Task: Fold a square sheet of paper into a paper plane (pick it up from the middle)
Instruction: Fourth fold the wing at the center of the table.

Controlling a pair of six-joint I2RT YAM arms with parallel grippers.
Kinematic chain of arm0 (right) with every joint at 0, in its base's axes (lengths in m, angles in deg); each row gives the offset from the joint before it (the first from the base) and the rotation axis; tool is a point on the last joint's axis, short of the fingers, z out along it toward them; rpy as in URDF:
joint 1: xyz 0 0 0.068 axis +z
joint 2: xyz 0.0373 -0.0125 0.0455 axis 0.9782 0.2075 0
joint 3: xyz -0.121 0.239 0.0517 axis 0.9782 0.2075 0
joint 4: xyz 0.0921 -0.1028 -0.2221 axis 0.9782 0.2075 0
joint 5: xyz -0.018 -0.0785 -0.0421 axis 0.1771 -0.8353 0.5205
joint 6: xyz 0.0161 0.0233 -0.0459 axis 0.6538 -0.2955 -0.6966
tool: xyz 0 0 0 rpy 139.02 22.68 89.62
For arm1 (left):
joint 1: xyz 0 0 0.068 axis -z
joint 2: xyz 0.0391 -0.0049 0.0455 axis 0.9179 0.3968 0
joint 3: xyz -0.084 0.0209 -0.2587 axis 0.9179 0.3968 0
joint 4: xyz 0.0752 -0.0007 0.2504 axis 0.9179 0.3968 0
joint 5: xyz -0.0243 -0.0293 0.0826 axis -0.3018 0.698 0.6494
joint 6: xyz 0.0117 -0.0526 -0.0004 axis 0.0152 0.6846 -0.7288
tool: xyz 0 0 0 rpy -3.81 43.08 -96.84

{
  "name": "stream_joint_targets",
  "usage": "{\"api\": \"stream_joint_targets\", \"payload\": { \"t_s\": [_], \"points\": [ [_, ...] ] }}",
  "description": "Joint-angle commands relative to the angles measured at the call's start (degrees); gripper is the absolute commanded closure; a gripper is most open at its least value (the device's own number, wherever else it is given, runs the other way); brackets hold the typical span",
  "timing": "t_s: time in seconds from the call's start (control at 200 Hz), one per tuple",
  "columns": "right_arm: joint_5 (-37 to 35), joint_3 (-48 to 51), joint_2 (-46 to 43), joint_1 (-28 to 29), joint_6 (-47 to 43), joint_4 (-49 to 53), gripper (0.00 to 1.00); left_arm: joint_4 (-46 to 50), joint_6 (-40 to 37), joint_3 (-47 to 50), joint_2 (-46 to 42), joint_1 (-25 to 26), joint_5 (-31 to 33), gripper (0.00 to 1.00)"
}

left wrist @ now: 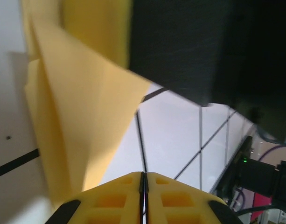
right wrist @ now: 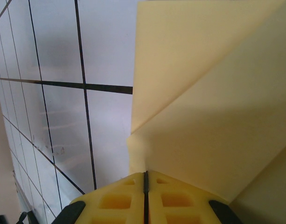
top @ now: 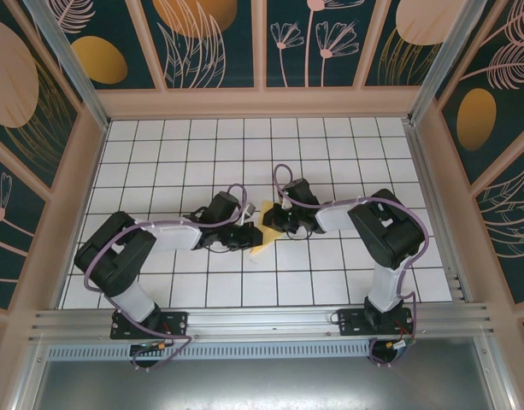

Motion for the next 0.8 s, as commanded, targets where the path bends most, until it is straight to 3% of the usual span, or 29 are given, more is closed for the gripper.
{"api": "stream_joint_targets", "payload": {
  "t_s": [0.0,0.34,0.796],
  "points": [
    [-4.1,0.4,2.5,-0.2,-0.8,4.0,0.91,2.5,-1.8,0.0,1.9,0.1,3.1,0.89],
    [-4.2,0.3,2.8,-0.3,-1.0,4.3,0.91,5.7,-3.2,4.7,4.7,0.1,6.4,0.91],
    [-4.1,0.5,3.0,-0.3,-1.0,4.0,0.91,3.2,0.4,13.8,-2.8,0.1,5.1,0.91]
  ]
}}
